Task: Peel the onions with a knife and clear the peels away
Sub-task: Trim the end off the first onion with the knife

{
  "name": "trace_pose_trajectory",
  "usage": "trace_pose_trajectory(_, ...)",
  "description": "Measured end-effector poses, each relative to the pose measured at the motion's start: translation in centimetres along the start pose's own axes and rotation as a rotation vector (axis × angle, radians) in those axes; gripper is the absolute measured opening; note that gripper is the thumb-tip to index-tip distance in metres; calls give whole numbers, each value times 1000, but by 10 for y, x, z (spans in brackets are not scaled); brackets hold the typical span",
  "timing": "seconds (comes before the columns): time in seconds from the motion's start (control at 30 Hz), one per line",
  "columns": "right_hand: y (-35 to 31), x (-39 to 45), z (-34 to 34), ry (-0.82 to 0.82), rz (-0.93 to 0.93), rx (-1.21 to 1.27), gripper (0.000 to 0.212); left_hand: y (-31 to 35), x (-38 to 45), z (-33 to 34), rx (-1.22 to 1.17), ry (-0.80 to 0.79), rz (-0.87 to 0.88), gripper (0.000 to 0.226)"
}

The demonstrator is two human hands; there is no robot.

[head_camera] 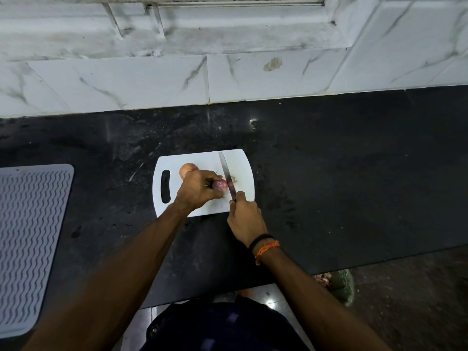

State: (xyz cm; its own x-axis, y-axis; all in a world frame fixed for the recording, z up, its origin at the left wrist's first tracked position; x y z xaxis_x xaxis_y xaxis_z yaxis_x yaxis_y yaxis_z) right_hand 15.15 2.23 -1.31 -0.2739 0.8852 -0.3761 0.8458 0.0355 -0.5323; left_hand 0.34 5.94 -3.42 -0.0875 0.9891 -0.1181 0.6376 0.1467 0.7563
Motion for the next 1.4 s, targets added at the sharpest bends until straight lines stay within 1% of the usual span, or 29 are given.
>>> trace_pose_trajectory(0.13,7,-12,3,-4,14,1,30,0,1,3,-4,-33,4,34)
trace_pose_trajectory(0.3,-7,7,-2,-13,0,20,31,2,-5,0,-19,2,13,33)
trace_pose_trajectory(0.43,2,-7,1,-24,11,-17,27,-2,-6,0,-49,1,-20,34)
trace_pose_trajectory(0.53,4,-11,4,-33,31,-15,26,1,-9,0,-58,14,-14,30)
trace_pose_trajectory(0.73,-7,-1,5,-34,17,-20,31,-2,-12,0,-60,62,-20,28)
trace_pose_trajectory(0.83,-4,-9,4,-3,9,-37,25,-3,-15,2,15,101,11,28)
trace_pose_trajectory(0.93,-6,-10,3,13,-2,-36,24,-2,-15,2,103,155,22,27)
trace_pose_trajectory(1.0,-8,-8,0,23,-12,-40,25,-2,-13,3,93,125,12,29)
trace_pose_trajectory(1.07,-7,-10,1,16,-17,-49,27,-2,-13,3,49,54,7,31)
trace_pose_trajectory(1.13,-5,-12,1,11,-18,-56,27,0,-12,3,4,-10,1,22)
trace_pose_trajectory(1.2,-6,-15,1,15,-26,-63,27,1,-12,0,-17,-17,-2,14)
trace_pose_trajectory(1.23,-6,-16,2,14,-30,-68,27,0,-11,-1,-27,-13,-9,15)
trace_pose_trajectory(1.4,-5,-21,3,-4,-25,-89,31,-5,-11,-1,-62,13,-20,28)
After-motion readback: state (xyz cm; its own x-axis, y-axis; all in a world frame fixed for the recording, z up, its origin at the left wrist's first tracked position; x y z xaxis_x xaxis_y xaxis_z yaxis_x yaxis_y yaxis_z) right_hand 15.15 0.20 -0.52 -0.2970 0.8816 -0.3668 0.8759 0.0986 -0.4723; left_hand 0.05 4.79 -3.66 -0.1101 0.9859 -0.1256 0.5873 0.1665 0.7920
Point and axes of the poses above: each hand's wrist, its own x-axis towards the middle knuckle, its own z-axis out of the palm, y = z × x, the point moved 10 cm from there along x, towards the middle knuckle, and after that the axes turned 2 degrees about x, right-handed, at the moved point
